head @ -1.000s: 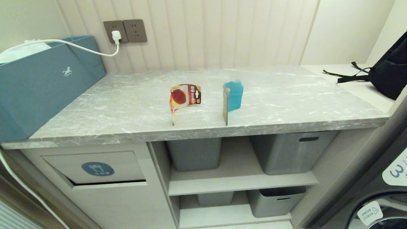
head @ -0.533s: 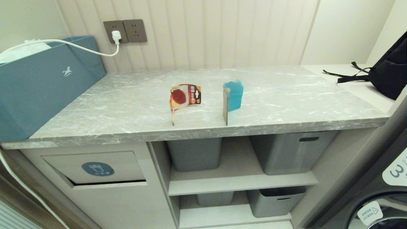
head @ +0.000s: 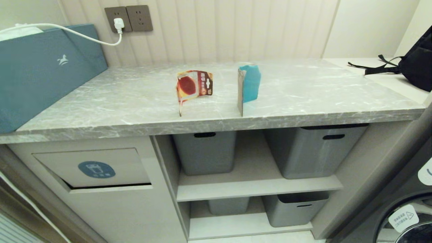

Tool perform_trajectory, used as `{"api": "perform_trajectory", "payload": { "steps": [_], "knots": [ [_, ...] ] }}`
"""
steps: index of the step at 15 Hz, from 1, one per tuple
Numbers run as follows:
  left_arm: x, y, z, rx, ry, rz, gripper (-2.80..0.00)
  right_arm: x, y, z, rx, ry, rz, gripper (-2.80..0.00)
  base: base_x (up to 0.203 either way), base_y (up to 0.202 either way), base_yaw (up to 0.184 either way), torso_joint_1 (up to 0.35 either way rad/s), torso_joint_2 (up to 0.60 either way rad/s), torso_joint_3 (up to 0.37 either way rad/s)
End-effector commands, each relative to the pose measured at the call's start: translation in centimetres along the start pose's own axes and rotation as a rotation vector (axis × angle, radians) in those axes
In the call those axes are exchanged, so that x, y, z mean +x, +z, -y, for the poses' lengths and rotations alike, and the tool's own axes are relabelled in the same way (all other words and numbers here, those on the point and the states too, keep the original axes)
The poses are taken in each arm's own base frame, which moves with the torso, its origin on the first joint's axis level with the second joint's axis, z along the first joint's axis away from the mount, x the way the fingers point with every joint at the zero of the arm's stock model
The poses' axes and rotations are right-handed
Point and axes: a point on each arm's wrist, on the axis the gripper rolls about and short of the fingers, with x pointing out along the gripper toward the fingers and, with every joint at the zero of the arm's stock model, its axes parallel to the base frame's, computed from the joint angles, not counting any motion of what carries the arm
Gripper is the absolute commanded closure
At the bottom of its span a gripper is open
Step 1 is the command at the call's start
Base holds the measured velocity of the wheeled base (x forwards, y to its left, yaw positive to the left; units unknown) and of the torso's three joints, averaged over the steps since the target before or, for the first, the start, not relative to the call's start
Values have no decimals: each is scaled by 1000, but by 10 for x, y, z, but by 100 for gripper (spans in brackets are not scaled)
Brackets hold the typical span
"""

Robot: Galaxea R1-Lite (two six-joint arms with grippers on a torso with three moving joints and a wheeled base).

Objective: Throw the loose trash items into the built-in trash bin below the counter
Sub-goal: Put the garbage in the trash can

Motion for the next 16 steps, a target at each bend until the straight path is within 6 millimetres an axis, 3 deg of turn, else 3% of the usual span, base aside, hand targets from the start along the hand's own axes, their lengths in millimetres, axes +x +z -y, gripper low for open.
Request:
{"api": "perform_trajectory", "payload": {
  "steps": [1, 9, 16],
  "knots": [
    [0, 0, 0, 0, 0, -1, 0, 0, 0, 0, -4, 2, 2, 0, 0, 0, 0, -178, 461, 277],
    [0, 0, 0, 0, 0, -1, 0, 0, 0, 0, 4, 2, 0, 0, 0, 0, 0, -152, 445, 289],
    [0, 0, 0, -6, 2, 1, 0, 0, 0, 0, 16, 0, 0, 0, 0, 0, 0, -17, 58, 41]
  ]
}}
